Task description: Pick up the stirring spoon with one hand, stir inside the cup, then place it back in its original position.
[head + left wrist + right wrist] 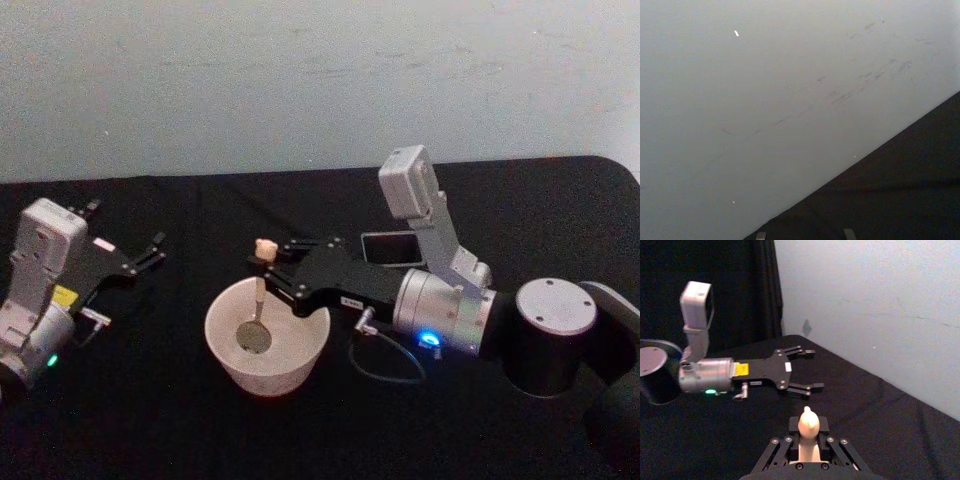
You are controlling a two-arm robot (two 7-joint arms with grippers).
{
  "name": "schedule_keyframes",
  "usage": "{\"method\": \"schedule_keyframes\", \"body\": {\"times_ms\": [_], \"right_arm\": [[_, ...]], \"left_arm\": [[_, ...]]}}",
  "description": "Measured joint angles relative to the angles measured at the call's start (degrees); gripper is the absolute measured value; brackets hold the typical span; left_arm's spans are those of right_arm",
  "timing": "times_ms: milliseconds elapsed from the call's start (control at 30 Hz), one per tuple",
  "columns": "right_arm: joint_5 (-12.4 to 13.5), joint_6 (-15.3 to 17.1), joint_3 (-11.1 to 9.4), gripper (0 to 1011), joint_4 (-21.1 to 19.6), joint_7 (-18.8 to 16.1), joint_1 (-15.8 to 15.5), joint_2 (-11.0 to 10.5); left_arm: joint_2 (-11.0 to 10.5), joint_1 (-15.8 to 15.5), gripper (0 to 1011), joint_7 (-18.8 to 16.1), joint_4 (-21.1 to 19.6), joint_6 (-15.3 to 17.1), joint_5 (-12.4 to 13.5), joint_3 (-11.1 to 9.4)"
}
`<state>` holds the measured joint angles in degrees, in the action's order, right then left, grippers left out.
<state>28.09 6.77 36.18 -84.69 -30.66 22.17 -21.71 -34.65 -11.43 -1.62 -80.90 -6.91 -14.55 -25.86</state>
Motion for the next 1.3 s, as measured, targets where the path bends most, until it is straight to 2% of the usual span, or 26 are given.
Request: {"method": "schedule_keyframes", "body": {"times_ms": [167, 400, 733, 1000, 1167, 1300], "right_arm": [[-0.74, -0.21, -0.51, 213, 1.92, 0.82, 1.02, 1.06], [-1.19, -0.30, -1.38, 213, 2.69, 0.90, 1.30, 0.84], [-0.88, -0.47, -2.92, 213, 0.84, -0.32, -0.32, -1.64], [0.93, 0.06, -3.95, 213, -2.91, -1.52, -2.90, -4.45], [2.00, 0.43, -3.90, 213, -5.16, -2.15, -4.17, -5.61], [2.44, 0.67, -3.70, 213, -5.84, -2.13, -4.45, -5.73]], "left_arm": [[0.00, 0.00, 1001, 0.00, 0.00, 0.00, 0.00, 0.00], [0.00, 0.00, 1001, 0.00, 0.00, 0.00, 0.00, 0.00], [0.00, 0.00, 1001, 0.00, 0.00, 0.00, 0.00, 0.00], [0.00, 0.00, 1001, 0.00, 0.00, 0.00, 0.00, 0.00], [0.00, 0.00, 1001, 0.00, 0.00, 0.00, 0.00, 0.00], [0.00, 0.00, 1001, 0.00, 0.00, 0.00, 0.00, 0.00]]}}
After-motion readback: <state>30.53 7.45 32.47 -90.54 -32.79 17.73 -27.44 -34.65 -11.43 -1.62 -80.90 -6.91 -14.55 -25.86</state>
